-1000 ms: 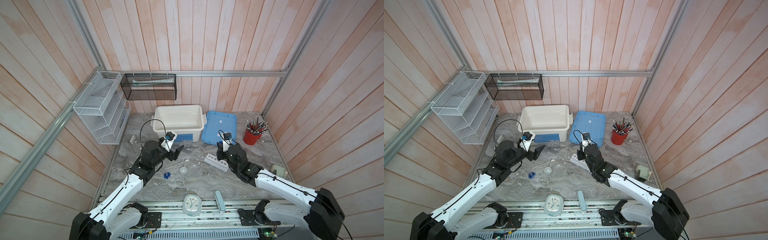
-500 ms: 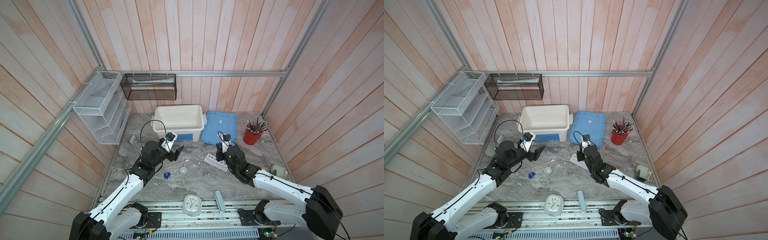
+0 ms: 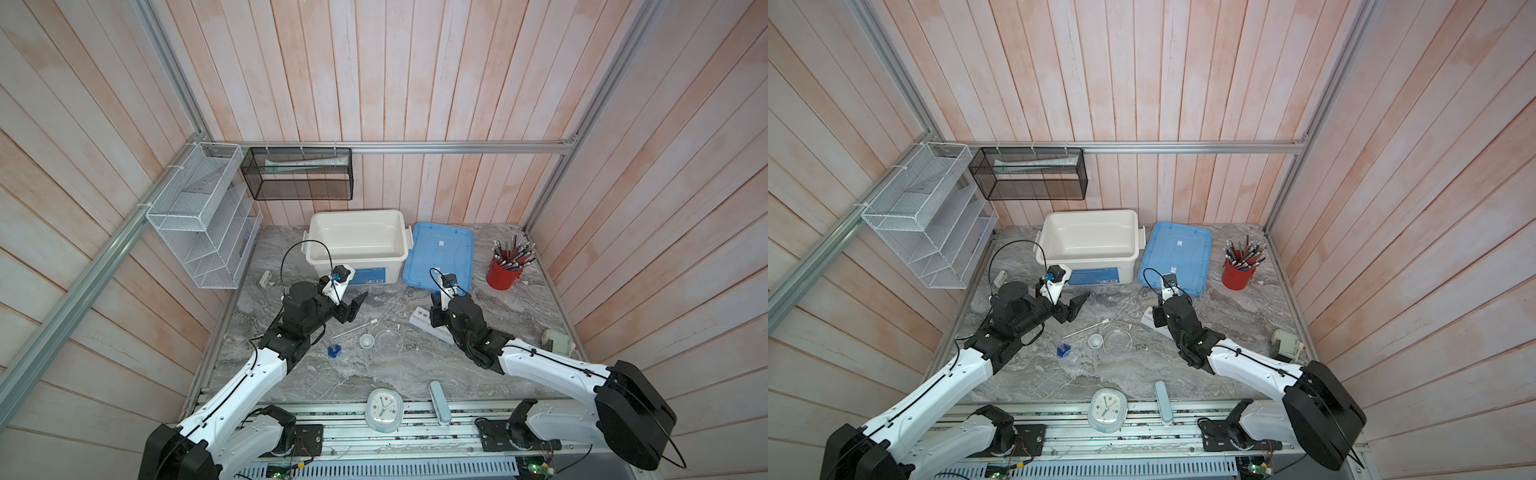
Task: Organize the chemistry lab equipment
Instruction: 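Lower the blue-capped tube into a hole of the white rack with the right gripper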
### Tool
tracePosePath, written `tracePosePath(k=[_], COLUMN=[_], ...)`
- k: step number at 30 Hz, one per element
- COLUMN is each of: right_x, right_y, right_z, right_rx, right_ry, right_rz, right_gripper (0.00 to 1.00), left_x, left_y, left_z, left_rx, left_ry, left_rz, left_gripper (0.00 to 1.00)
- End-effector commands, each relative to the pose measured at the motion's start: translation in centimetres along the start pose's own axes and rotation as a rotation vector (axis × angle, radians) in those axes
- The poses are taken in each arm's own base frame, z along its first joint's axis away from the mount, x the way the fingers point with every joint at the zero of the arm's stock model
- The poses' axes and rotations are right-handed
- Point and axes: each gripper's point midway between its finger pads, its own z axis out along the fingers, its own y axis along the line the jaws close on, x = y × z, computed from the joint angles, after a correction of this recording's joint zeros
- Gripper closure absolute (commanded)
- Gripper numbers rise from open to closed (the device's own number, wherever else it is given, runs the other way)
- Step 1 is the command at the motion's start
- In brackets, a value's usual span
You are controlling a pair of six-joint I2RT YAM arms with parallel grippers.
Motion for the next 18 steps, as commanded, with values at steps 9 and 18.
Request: tracePosePath(k=[9,18], right_x=[0.7,1.0], right_y=[-0.6,-0.5], right_z=[0.4,0.6], right_rx=[0.024,0.022], right_ry=[-0.027,-0.022], right_rz=[0.009,0.003], right_gripper=[0.88,0.74], left_x=[0.3,0.6], left_y=[-0.1,-0.1], left_z=[0.1,0.3], left_rx=[0.008,0.012], left_ry=[-0.002,0.010], left_rz=[0.017,0.018], left_gripper=[0.21,0.21])
